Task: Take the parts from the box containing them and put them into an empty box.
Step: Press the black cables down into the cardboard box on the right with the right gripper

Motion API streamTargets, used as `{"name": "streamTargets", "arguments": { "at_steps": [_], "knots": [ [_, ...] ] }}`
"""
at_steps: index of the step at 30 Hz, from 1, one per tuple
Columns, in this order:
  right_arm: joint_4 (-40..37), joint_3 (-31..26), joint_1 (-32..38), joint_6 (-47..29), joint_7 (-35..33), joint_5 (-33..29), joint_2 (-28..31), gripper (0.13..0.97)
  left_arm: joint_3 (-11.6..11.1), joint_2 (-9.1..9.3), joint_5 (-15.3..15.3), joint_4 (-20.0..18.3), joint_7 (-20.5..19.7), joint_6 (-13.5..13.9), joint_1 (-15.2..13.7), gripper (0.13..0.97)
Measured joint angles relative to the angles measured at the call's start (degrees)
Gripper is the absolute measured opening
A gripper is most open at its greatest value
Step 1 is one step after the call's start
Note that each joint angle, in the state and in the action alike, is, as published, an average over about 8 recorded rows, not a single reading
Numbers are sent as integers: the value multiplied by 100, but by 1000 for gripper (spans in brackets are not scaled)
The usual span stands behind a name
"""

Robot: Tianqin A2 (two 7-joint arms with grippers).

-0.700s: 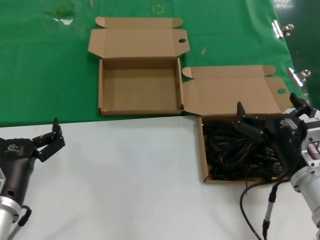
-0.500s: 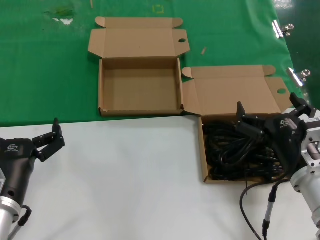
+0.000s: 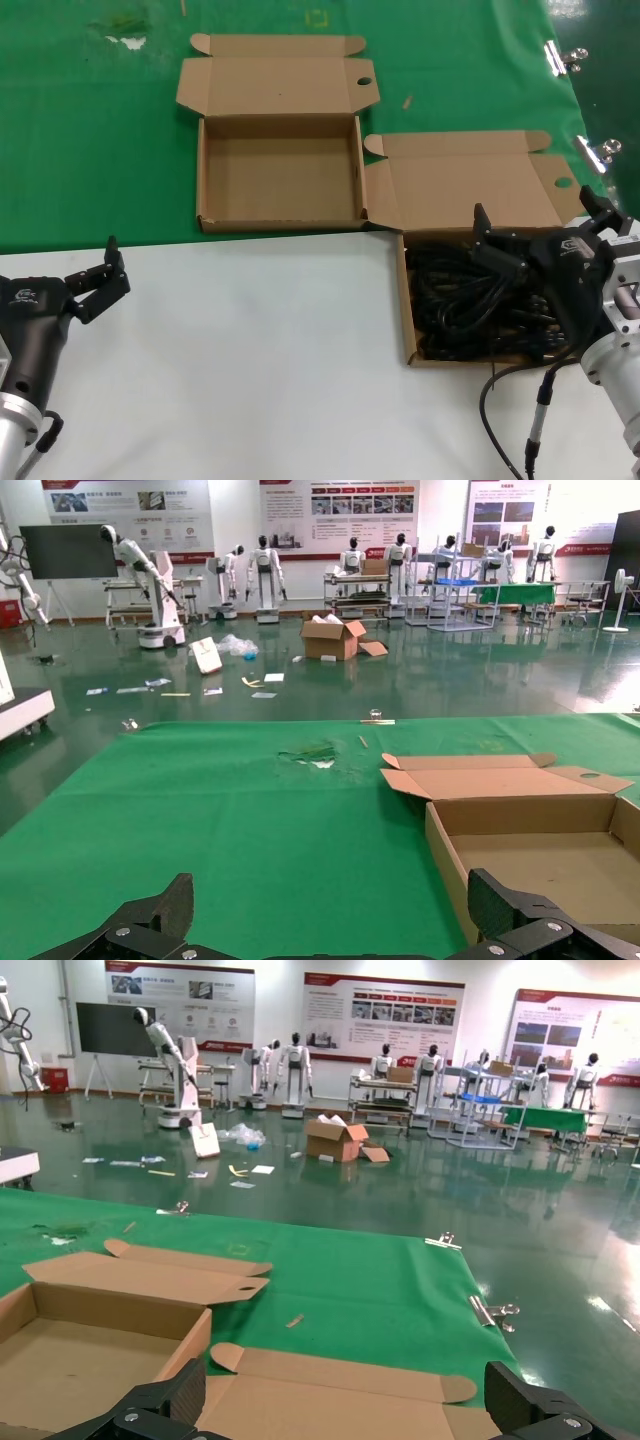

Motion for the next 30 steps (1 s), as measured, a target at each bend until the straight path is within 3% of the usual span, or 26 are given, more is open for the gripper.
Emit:
{"name": "streamTargets", "arguments": {
  "at_steps": [12,21,30],
  "knots": [
    [0,0,0,0,0,0,0,966,0,0,0,0,0,0,0,928],
    [8,-71,7,111,42,76,81,966,0,0,0,0,0,0,0,823],
    [110,-450,48,491,69,463,577,966,0,0,0,0,0,0,0,652]
  ]
}}
